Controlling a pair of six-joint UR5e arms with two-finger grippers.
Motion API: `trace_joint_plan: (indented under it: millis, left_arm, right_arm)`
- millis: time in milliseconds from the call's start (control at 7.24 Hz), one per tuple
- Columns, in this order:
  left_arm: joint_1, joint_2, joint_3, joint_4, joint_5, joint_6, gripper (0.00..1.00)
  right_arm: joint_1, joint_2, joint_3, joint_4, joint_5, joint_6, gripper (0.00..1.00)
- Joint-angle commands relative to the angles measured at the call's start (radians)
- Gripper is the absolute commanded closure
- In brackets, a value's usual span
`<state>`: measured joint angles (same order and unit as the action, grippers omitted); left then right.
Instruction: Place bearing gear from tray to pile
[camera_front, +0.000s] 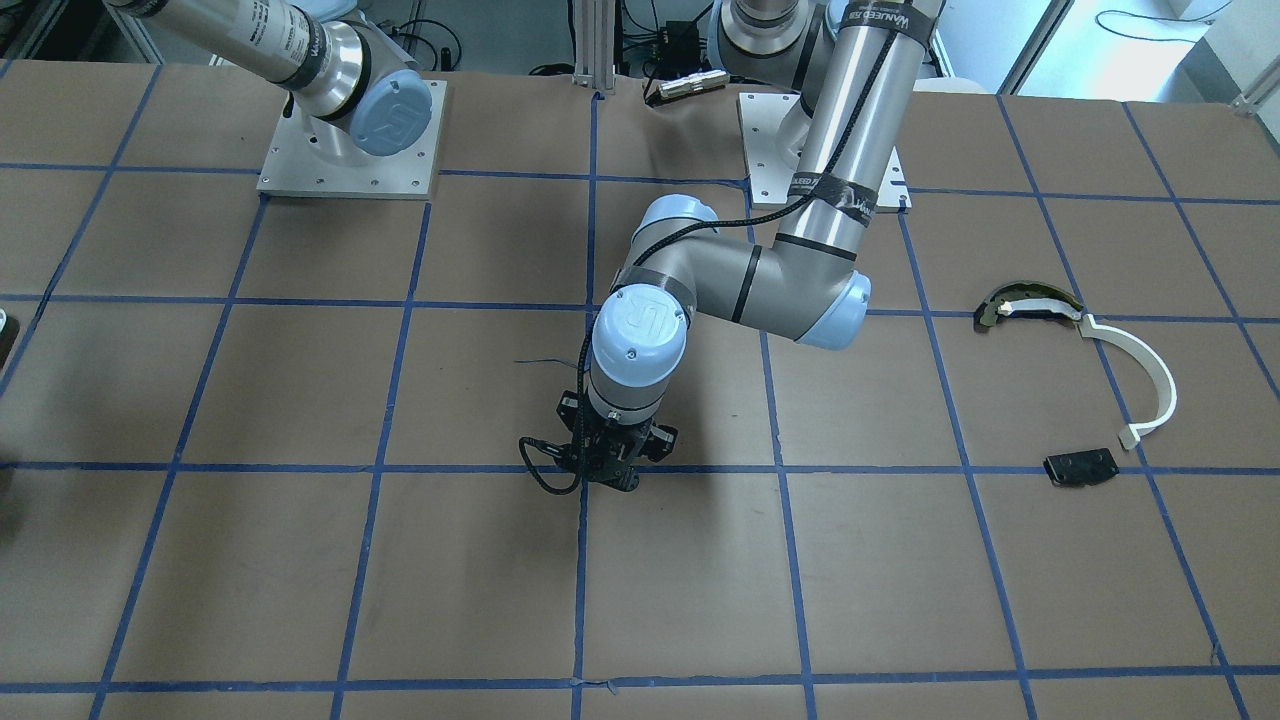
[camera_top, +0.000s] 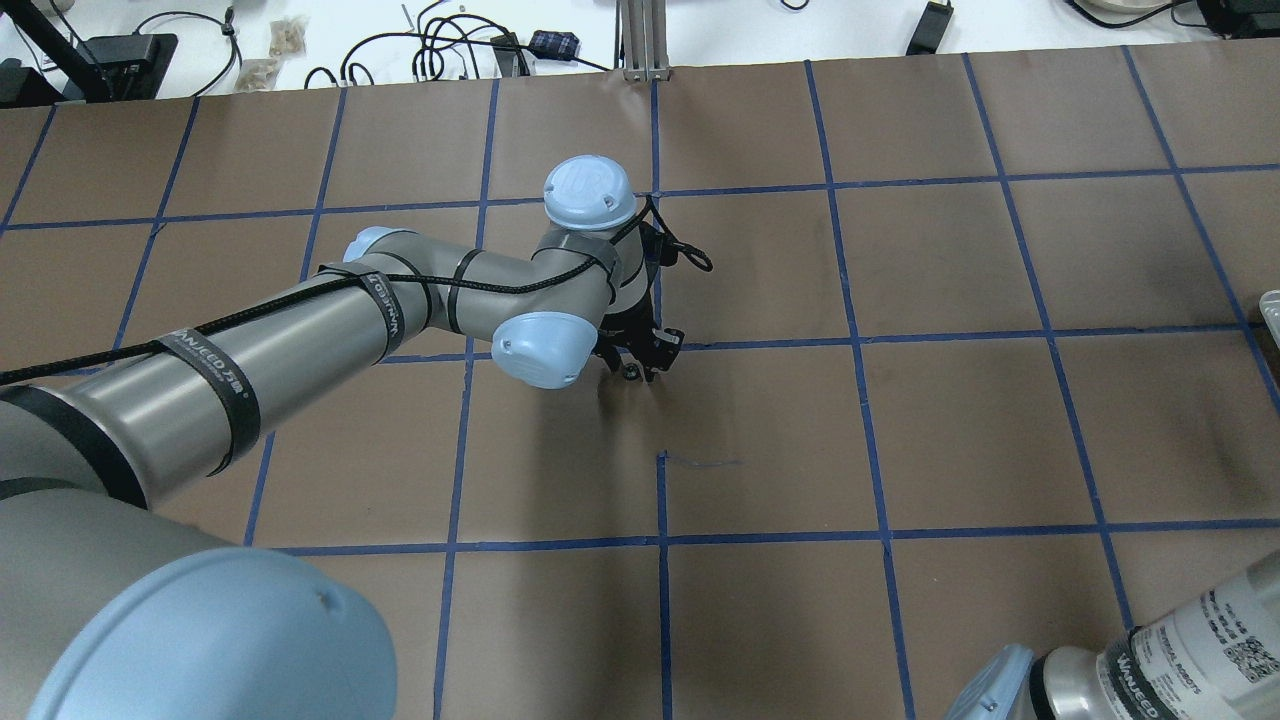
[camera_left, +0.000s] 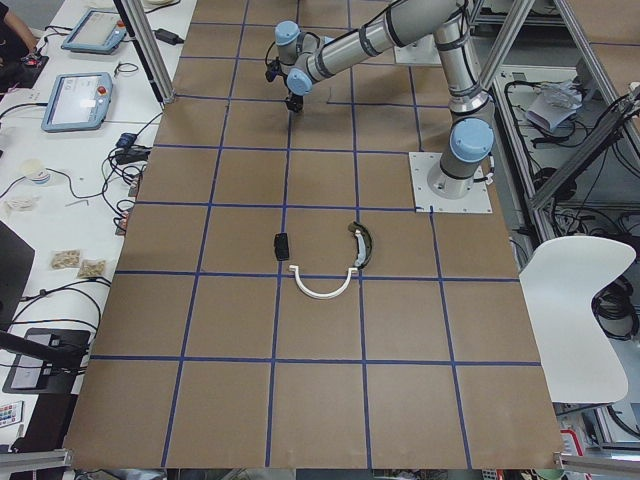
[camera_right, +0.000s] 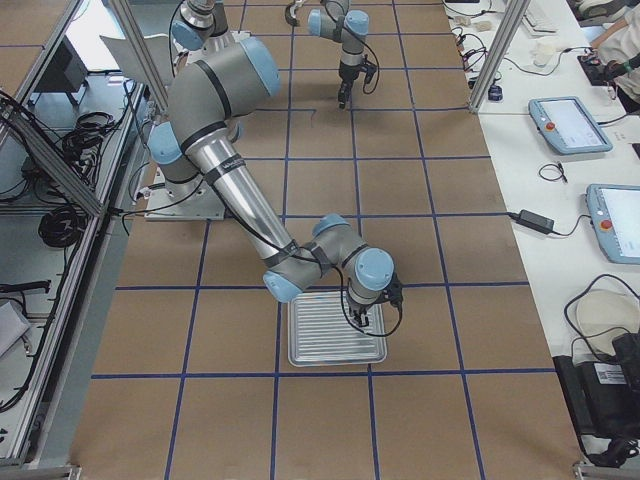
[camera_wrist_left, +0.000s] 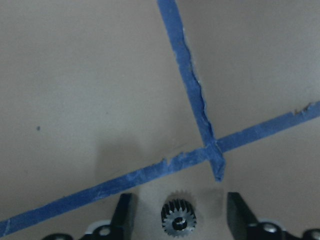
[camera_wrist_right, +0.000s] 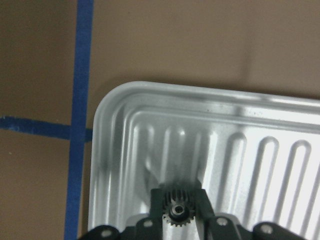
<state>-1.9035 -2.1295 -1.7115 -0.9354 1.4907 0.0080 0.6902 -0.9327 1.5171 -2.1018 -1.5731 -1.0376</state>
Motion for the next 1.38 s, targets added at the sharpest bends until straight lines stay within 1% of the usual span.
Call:
trace_joint_plan:
  millis: [0,138,276,414,552,691,829,967,1105,1243]
  left_arm:
    - [0.001,0.000,0.004,-0.005,0.005,0.007,1.00]
    - [0.001,0.002,0.010,-0.005,0.006,0.022,1.00]
    - [0.003,0.016,0.012,-0.006,0.009,0.027,1.00]
    - [0.014,0.037,0.019,-0.047,0.008,0.030,1.00]
    - [0.050,0.055,0.057,-0.118,0.009,0.032,1.00]
    - [0.107,0.074,0.103,-0.193,0.008,0.033,1.00]
    - [0.177,0.098,0.130,-0.253,0.011,0.042,1.00]
    - [0.280,0.123,0.122,-0.272,0.006,0.103,1.00]
    - [0.381,0.143,0.106,-0.279,0.017,0.212,1.00]
    - [0.482,0.152,0.092,-0.280,0.016,0.230,1.00]
  right_arm:
    - [0.003,-0.009,-0.011,0.002,-0.008,0.004,0.93]
    - [0.041,-0.047,-0.041,0.015,-0.033,0.008,0.95]
    - [0.095,-0.095,-0.054,0.022,-0.097,0.030,0.96]
    - [0.157,-0.145,-0.043,0.099,-0.087,0.151,0.97]
    - [0.234,-0.165,-0.034,0.138,-0.061,0.288,0.97]
    - [0.334,-0.167,-0.019,0.140,-0.004,0.412,0.97]
    - [0.432,-0.181,0.020,0.140,0.043,0.577,0.97]
    - [0.534,-0.210,0.084,0.123,0.114,0.775,0.97]
    - [0.666,-0.240,0.106,0.096,0.123,0.985,0.96]
    - [0.787,-0.247,0.106,0.095,0.128,1.134,0.96]
